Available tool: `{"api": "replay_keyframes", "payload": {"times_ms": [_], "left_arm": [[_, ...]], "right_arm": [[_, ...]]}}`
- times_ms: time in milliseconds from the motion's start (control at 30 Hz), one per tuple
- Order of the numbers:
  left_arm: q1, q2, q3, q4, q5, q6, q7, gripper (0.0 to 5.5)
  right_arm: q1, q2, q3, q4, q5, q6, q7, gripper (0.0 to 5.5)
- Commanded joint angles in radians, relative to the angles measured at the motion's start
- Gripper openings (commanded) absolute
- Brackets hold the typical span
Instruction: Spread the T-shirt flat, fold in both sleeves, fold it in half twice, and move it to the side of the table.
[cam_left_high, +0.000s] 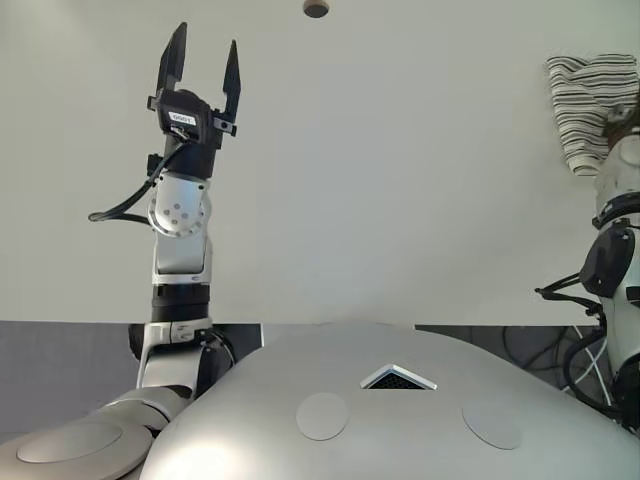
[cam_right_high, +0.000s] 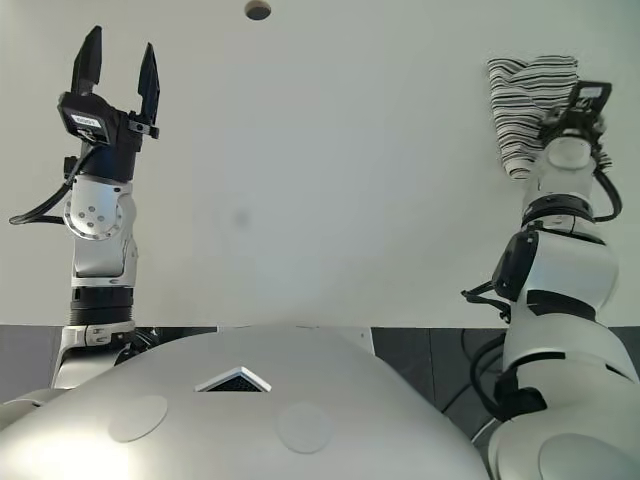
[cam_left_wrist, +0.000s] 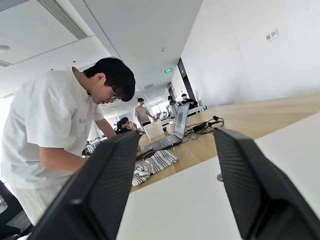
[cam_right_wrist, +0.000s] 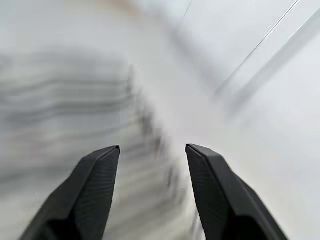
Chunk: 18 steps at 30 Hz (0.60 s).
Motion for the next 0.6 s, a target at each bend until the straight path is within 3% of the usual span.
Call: {"api": "replay_keyframes", "payload": {"times_ms": [33, 167, 233, 600], "left_arm": [[-0.05, -0.043, 0.056, -0.043, 0.076, -0.011, 0.135, 2.74], [-0.12, -0.105, 0.049, -0.008, 0.149, 0.001, 0.257, 2.74], [-0.127, -0.105, 0.038, 0.002, 0.202, -0.052, 0.296, 2.74], [-0.103, -0.178, -0.067, 0.315, 0.247, -0.372, 0.392, 2.74]], "right_arm": [[0.069, 0.249, 0.088, -0.726, 0.059, -0.121, -0.022, 2.48], [0.271, 0.437, 0.21, -1.038, 0.026, -0.133, -0.049, 2.48], [0.361, 0.489, 0.248, -1.082, 0.011, -0.167, -0.03, 2.48], [0.507, 0.577, 0.339, -0.929, -0.137, -0.402, -0.012, 2.48]]}}
